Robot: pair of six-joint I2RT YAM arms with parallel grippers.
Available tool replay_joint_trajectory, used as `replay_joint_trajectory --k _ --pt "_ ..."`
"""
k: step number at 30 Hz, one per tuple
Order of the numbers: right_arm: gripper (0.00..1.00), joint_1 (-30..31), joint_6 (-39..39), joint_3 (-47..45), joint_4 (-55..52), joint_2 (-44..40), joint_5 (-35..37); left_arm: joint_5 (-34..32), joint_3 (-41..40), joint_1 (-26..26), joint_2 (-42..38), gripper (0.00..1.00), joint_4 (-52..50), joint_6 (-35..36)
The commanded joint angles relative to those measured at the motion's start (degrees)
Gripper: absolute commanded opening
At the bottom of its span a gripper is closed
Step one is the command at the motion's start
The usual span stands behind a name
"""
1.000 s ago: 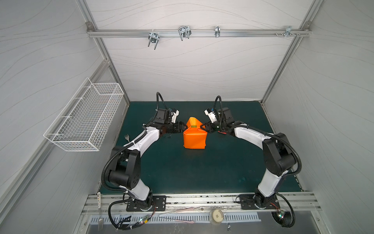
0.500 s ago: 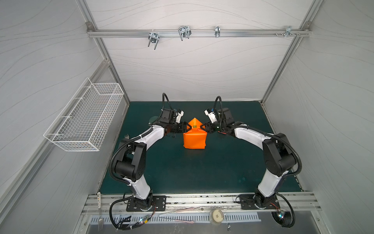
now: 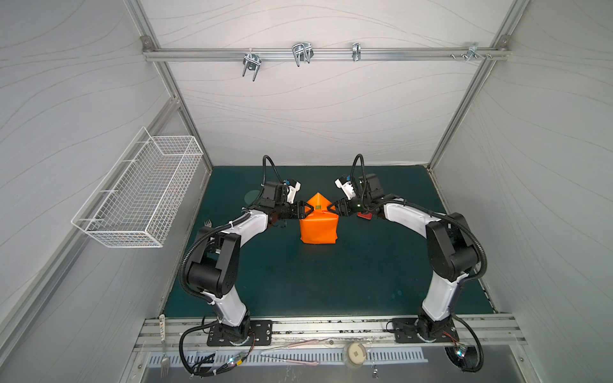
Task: Wrap a gift box in wrapping paper
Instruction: Fold the seventh fold of the wrapping paper on the gift box.
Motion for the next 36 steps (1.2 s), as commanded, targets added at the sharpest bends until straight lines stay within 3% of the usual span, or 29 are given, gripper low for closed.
replay_joint_trajectory --k 1,4,7,14,20,24,29,36 --pt "0.56 -0.1 -10.4 0.9 -5.5 4.0 -1.3 -3.2 -2.3 -1.1 3.6 0.59 -6.5 3.3" --pt "0.64 -0.1 -15.8 3.2 -5.9 5.7 -3.7 -3.1 -1.8 -1.1 3.7 0.59 -6.9 3.5" --pt "0.62 -0.1 -20.5 6.5 -7.9 7.3 -7.7 -3.1 -1.7 -1.1 3.6 0.59 -6.9 3.6" --pt "0.36 0.1 -30.4 16.9 -19.1 11.7 -16.2 -3.3 -1.2 -1.2 3.5 0.58 -7.2 4.4" --pt "0.11 0.2 -34.1 20.0 -22.8 12.3 -17.8 -3.3 0.0 -1.1 2.4 0.59 -7.6 5.8" --pt "0.02 0.2 -38.8 19.8 -24.6 10.6 -17.7 -1.7 2.4 -1.1 0.9 0.64 -8.9 10.7" --pt "0.00 0.2 -41.5 20.2 -26.2 9.3 -17.1 0.5 6.9 -1.1 0.7 0.69 -12.2 20.3" --pt "0.00 0.2 -42.5 20.5 -26.9 9.1 -17.1 6.0 13.8 0.7 3.2 0.68 -19.8 33.3"
